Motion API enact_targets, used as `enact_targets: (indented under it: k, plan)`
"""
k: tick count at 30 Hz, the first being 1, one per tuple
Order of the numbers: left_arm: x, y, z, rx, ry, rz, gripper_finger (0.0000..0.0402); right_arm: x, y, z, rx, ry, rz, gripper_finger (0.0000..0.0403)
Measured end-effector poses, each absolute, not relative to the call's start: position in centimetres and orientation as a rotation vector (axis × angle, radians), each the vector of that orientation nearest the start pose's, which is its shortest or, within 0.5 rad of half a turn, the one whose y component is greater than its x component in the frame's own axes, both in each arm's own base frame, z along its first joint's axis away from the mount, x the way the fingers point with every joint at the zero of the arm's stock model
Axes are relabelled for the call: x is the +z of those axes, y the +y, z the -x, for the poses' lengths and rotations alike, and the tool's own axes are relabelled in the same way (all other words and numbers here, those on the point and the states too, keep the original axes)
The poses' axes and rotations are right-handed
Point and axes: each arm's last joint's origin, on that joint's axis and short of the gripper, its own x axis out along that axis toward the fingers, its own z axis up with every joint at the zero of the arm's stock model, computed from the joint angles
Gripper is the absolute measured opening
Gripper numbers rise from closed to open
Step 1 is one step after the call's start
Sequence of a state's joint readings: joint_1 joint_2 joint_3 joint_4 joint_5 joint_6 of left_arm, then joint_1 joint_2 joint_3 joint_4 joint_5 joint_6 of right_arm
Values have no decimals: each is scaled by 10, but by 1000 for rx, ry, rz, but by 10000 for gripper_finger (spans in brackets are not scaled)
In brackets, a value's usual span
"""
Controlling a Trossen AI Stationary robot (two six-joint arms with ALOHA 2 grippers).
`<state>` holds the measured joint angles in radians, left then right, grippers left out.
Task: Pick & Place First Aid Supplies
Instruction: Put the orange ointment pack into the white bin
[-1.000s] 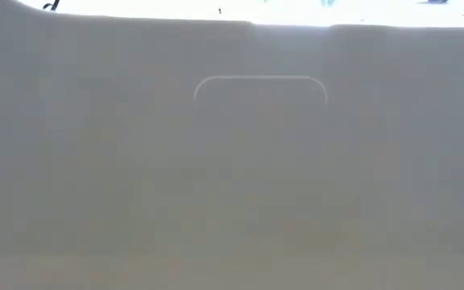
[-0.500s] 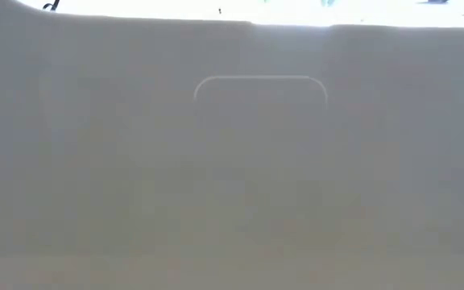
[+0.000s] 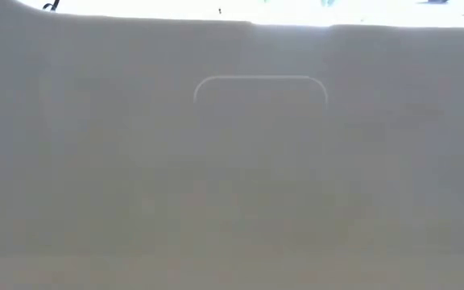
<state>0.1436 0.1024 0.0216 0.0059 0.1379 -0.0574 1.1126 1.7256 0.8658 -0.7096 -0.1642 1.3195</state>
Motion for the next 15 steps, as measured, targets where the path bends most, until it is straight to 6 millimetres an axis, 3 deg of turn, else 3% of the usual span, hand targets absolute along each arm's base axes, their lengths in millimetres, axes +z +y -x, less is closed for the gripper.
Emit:
enact_targets:
  k: [10, 15]
  plan:
    - [163, 11, -102, 8, 74, 68, 120, 123, 234, -120, -115, 1711, -201, 8]
    - [163, 11, -102, 8, 74, 68, 120, 137, 224, -128, -118, 1670, -266, 6]
